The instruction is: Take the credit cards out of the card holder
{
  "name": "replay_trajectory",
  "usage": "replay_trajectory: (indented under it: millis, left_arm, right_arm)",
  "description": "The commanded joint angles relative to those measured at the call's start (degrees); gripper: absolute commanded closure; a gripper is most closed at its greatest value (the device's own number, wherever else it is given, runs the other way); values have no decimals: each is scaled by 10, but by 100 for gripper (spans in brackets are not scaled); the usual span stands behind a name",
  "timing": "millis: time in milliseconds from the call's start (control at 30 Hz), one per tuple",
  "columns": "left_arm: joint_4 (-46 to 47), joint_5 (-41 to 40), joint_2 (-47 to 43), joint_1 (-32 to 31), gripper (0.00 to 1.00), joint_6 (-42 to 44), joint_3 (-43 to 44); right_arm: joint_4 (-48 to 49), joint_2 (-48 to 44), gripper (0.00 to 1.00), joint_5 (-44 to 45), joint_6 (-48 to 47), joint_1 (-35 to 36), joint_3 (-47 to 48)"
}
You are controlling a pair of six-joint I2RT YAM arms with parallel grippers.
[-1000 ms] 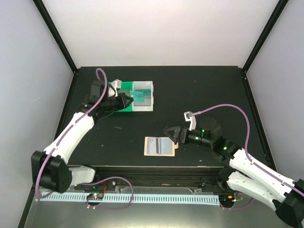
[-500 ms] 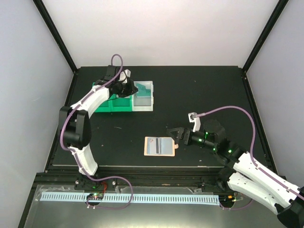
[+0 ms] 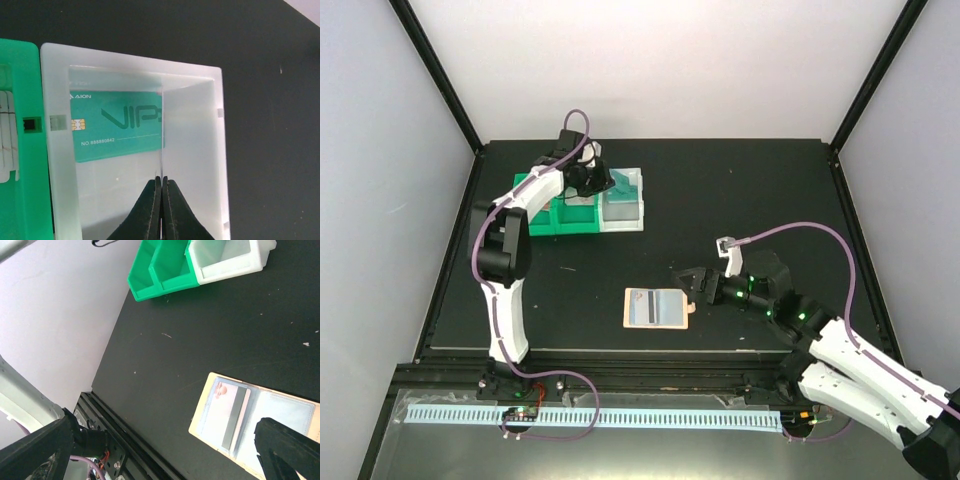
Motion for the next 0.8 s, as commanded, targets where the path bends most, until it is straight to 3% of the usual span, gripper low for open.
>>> replay_trajectory:
  millis: [0,167,767]
  left_arm:
    - [-7,-11,29,4,97,-6,30]
    - [5,-7,56,4,96,-20,32]
    - [-22,-3,42,5,74,-20,60]
  right_arm:
    - [14,-19,0,22,1,-3,1]
    - [10,-25,0,28,-7,-3,3]
    - [1,-32,0,27,-10,-3,0]
